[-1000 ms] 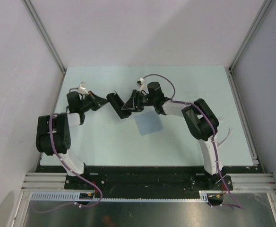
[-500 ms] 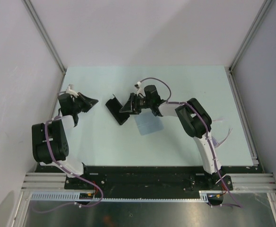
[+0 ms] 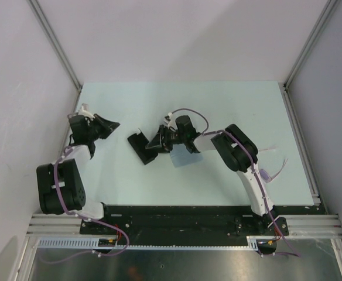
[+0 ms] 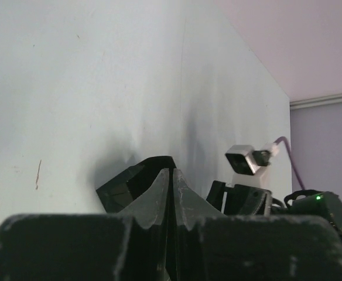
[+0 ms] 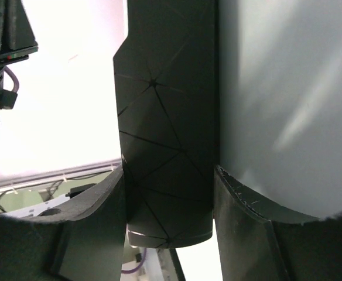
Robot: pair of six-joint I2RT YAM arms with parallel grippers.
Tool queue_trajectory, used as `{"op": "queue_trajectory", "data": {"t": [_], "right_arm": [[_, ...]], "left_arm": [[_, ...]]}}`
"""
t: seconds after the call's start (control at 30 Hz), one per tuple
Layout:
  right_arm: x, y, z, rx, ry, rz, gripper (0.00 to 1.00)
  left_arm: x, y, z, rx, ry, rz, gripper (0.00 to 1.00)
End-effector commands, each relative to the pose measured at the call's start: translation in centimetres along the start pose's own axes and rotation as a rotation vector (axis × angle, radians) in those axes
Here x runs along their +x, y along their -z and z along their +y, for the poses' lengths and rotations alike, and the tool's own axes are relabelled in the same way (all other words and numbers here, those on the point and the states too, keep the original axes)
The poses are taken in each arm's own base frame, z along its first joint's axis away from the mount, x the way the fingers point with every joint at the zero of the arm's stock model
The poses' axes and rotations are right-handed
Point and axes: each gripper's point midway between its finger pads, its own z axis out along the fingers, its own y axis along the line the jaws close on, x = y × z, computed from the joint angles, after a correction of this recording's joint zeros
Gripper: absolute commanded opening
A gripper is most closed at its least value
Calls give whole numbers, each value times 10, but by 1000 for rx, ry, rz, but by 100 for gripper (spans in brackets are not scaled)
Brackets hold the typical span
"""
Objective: Organize the sunglasses
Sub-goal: Place the opened sunglasses case at the center of the board.
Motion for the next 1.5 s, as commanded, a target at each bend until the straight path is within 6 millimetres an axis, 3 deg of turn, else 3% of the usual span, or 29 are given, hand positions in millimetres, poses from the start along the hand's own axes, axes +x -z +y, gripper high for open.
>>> {"op": "queue_trajectory", "data": {"t": [0.0,0.23,0.33,0.37,0.4,0.7,0.9,1.33,1.47], "right_arm": [[9,-3,34,-94,-87,-17,32],[9,0,30,-68,-52,-10,35],[12,-1,31,-55,-34,-10,50],[11,-3,31,-41,-24,-25,54],[11,-3,30,-34,-1,-32,61],[3,4,30,-6,14,-49,68],[-3,8,33,13,37,-75,76],[-13,19,27,102,111,-112,77],[-20,27,35,140,198,-144,78]], "left_arm": [[7,11,-5,-19,11,1,10],[16,21,-9,-26,-2,24,10],[20,22,-6,-44,-11,36,12],[22,22,-5,-50,-14,42,17],[24,22,-4,-54,-12,47,33],[55,12,-3,-107,-41,134,64],[75,16,10,-184,-12,163,65],[108,7,28,-231,-6,271,62],[110,3,29,-233,-11,283,63]]}}
